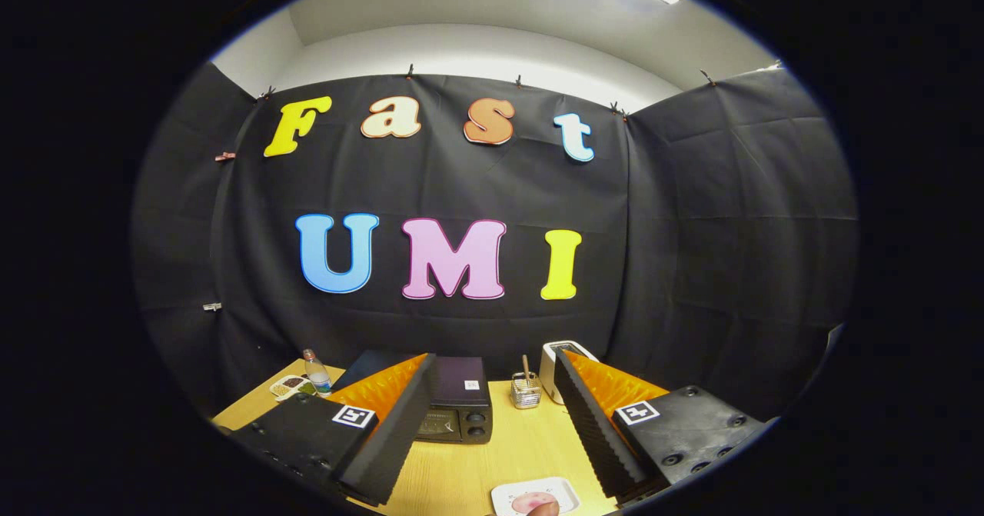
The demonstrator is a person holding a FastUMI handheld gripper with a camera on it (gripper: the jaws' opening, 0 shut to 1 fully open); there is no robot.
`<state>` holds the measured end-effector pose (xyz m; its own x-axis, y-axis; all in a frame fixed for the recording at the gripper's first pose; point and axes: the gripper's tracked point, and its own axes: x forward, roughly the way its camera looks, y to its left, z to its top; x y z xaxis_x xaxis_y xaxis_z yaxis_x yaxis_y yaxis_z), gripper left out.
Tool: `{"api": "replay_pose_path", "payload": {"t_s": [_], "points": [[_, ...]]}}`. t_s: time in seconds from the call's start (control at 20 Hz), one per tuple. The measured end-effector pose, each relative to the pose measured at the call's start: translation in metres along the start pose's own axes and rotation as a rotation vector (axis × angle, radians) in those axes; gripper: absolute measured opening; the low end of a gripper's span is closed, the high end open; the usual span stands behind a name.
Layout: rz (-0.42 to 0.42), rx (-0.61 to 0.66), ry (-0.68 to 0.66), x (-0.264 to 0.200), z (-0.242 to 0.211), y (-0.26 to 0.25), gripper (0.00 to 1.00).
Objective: Open the toaster oven, put the food inside, and close the toaster oven door.
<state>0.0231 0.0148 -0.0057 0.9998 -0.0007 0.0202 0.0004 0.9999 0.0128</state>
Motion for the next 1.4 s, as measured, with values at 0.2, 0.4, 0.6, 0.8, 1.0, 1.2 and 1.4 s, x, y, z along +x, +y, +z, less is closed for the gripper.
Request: {"api": "replay_pose_path", "payload": {"t_s": [0.2,0.4,0.6,0.8,1.0,1.2,1.4], "points": [[0.045,0.021,0.032,0.019,-0.019,0.039,0.98],[0.093,0.057,0.099,0.042,-0.053,0.083,0.98],[0.133,0.059,0.182,0.065,-0.096,0.124,0.98],[0.152,0.053,0.286,0.091,-0.144,0.154,0.98],[0.149,0.032,0.378,0.126,-0.190,0.171,0.98],[0.141,0.016,0.455,0.155,-0.229,0.184,0.98],[0.125,0.003,0.512,0.175,-0.258,0.192,0.99]]}}
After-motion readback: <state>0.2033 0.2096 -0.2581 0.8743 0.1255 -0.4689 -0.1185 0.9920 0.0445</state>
